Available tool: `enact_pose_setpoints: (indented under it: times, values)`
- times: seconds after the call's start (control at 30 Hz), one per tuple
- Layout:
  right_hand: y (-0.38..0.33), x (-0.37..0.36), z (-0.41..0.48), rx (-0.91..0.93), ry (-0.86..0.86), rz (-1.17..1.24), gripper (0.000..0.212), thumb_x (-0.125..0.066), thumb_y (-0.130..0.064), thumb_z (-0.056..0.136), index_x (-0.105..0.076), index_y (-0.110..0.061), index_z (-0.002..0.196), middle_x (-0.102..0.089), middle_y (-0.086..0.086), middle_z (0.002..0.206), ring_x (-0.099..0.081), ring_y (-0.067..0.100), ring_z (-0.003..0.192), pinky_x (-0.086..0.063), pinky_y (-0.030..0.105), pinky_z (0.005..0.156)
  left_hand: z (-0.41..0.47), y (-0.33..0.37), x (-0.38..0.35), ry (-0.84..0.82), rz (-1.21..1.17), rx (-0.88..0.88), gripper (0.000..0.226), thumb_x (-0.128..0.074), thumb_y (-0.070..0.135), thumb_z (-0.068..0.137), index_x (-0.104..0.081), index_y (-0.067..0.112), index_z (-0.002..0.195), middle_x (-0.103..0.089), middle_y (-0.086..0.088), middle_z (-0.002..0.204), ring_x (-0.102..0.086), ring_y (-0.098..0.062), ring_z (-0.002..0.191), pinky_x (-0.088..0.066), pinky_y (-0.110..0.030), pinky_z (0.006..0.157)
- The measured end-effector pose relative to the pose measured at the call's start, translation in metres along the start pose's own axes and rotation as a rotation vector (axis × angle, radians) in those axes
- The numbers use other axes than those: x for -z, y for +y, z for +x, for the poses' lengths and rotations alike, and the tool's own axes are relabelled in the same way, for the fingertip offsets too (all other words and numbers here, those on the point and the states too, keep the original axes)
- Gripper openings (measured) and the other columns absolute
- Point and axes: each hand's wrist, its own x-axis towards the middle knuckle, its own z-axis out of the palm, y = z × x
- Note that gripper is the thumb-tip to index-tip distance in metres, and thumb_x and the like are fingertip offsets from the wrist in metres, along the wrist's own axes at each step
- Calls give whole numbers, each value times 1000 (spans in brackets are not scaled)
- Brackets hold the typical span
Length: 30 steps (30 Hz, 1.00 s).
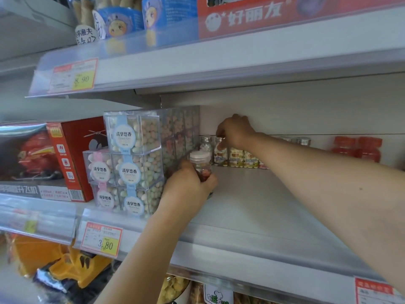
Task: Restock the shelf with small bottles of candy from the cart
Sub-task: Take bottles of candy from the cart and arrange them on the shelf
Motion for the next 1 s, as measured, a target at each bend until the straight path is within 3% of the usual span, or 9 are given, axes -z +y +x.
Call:
enact_pose_setpoints:
  times: [0.13,0.27,0.43,0.53,0.63,0.77,0.83,0.9,1.0]
  values:
    - [-3,-1,-12,84,81,-86,62,-76,-37,76,-52,-18,130,-50,10,130,-38,30,124,-29,35,98,1,0,-1,4,14,-1,31,-57,38,90,-42,11,97,-45,13,61,-41,-4,54,-33,-23,59]
    - [-1,8,-42,198,163,48,40,-66,-26,86,-57,-13,123,-51,11,125,-42,28,117,-33,32,91,0,1,2,-38,72,-21,34,-59,36,89,-41,10,99,-48,8,68,-50,-14,63,-37,-24,63]
    - [9,40,-108,113,-39,422,26,-58,-20,93,-60,-15,118,-60,5,111,-52,11,82,-36,10,61,-8,14,8,-358,91,-80,37,-70,31,83,-55,15,112,-59,4,95,-53,-9,80,-37,-12,65]
    - [14,65,-153,19,-267,786,40,-54,-28,96,-48,-18,134,-56,-2,112,-60,16,89,-50,18,72,-17,40,0,-473,47,-105,48,-74,36,78,-56,18,119,-63,3,107,-59,-12,93,-45,-18,81]
    - [32,81,-187,39,-280,625,52,-64,-39,87,-49,-22,134,-52,-4,130,-51,13,117,-40,16,87,-36,81,-18,-526,99,-173,51,-73,43,77,-56,21,120,-59,9,102,-54,-9,86,-41,-19,73]
    - [80,111,-222,-56,-273,404,59,-72,-42,80,-54,-22,132,-50,-8,138,-48,12,121,-35,18,85,-55,129,-53,-590,79,-228,52,-67,54,78,-55,19,114,-56,5,100,-53,-7,78,-38,-17,58]
    - [110,126,-237,-127,-290,259,61,-75,-43,76,-56,-22,131,-52,-7,138,-50,13,120,-37,20,87,-60,147,-68,-662,109,-285,59,-60,58,82,-54,17,123,-57,-2,120,-57,-17,103,-45,-25,81]
    - [140,139,-251,-209,-283,122,58,-78,-41,73,-61,-21,124,-58,-3,131,-53,17,115,-43,26,92,-64,162,-83,-738,150,-354,65,-53,57,87,-44,19,139,-43,-2,143,-43,-20,129,-33,-27,104]
    - [179,146,-264,-311,-263,23,53,-83,-32,68,-66,-16,116,-61,3,119,-56,21,102,-48,29,85,-68,179,-102,-806,206,-412,67,-39,61,91,-27,27,148,-23,4,156,-22,-16,142,-17,-38,117]
